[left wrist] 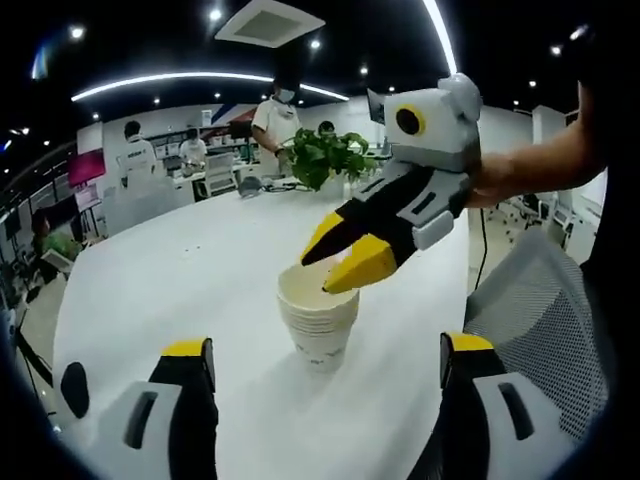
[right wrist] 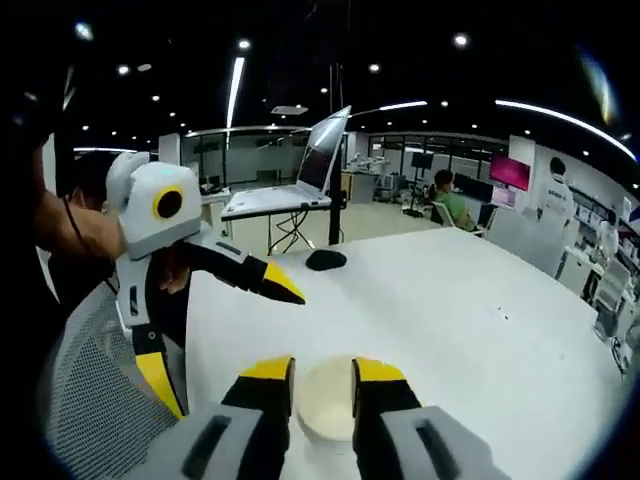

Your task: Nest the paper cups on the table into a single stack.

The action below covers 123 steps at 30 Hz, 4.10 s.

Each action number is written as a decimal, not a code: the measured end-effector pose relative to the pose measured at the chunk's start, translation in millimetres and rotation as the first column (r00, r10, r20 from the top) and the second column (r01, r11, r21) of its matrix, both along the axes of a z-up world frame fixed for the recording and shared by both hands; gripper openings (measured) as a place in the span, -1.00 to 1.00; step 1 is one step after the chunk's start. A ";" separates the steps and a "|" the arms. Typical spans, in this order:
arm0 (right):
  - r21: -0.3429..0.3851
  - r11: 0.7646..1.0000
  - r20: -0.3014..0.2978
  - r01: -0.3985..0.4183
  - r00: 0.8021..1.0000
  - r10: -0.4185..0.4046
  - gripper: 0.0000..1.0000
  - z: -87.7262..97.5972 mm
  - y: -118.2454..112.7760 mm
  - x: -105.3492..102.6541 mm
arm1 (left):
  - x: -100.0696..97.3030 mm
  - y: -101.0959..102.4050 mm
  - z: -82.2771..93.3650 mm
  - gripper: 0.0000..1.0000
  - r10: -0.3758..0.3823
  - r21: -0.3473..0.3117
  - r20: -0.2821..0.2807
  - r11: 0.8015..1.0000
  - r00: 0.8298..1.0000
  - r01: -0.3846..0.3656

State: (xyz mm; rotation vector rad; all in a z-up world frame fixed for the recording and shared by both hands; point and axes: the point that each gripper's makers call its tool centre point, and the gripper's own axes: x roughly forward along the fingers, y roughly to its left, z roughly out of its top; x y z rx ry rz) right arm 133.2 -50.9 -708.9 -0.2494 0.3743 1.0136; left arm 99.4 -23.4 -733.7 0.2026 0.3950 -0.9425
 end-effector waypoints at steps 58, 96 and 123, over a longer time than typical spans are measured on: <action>0.025 0.995 -0.009 0.095 0.995 -0.095 -0.10 -28.1 -13.8 37.6 | 76.1 -51.0 -46.1 -0.14 -0.156 0.135 0.029 0.979 0.987 0.150; 0.071 0.988 -0.029 0.139 0.990 -0.137 0.29 -32.3 -22.0 57.7 | 89.7 -28.5 -50.7 0.09 -0.017 0.006 -0.033 1.000 0.999 0.017; 0.128 0.960 0.056 0.248 0.965 -0.256 0.99 -7.1 -129.6 -30.2 | 12.8 38.6 1.3 0.95 0.158 -0.130 0.060 0.980 0.986 -0.149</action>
